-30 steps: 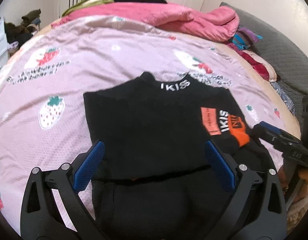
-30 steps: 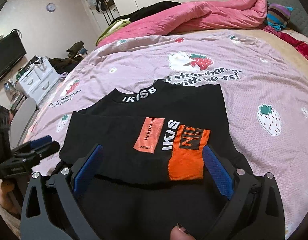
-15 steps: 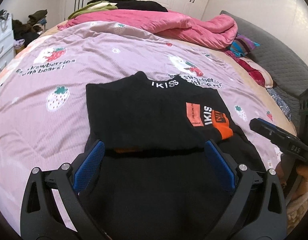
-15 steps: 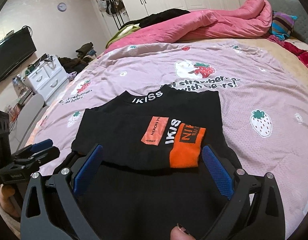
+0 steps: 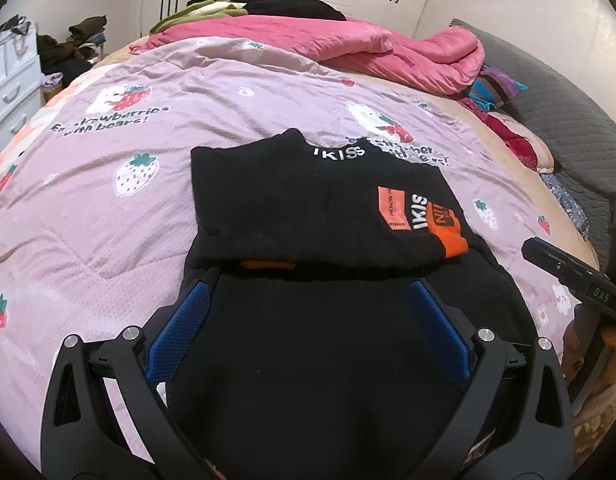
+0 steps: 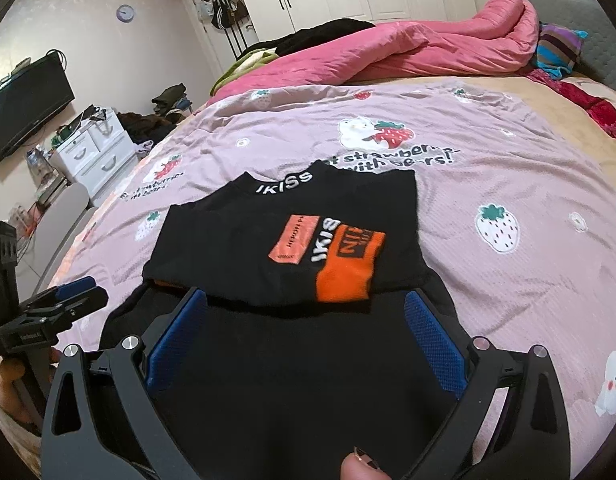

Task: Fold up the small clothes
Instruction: 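Move both open tools toward the hem of the sweater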

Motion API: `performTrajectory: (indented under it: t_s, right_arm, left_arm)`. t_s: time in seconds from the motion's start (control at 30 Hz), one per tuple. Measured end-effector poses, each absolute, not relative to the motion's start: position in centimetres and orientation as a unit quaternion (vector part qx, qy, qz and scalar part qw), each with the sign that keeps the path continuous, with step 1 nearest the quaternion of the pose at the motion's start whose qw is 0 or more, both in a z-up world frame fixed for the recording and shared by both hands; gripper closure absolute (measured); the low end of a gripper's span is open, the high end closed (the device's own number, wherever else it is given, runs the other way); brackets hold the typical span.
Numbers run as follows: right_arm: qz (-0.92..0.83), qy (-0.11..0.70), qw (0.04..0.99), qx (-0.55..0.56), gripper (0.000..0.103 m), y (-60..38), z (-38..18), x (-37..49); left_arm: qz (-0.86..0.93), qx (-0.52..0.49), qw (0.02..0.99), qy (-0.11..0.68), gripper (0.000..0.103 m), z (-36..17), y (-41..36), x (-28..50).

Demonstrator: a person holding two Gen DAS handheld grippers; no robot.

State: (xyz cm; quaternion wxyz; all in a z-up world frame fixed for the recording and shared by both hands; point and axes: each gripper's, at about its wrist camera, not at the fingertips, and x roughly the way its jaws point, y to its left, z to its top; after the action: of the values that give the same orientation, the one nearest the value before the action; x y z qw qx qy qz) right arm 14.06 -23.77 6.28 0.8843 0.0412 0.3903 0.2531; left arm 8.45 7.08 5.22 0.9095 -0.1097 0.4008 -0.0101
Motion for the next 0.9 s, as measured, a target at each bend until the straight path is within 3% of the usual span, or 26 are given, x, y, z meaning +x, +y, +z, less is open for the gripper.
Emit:
performTrajectory:
  t_s: [0.9]
  right_arm:
    - [0.24,0.432,0.868,0.032,0.004,-28.0,4.0,10.8]
  left_arm:
    - [0.038,-0.115,0.878,0.463,0.009,0.1,9.6,3.1]
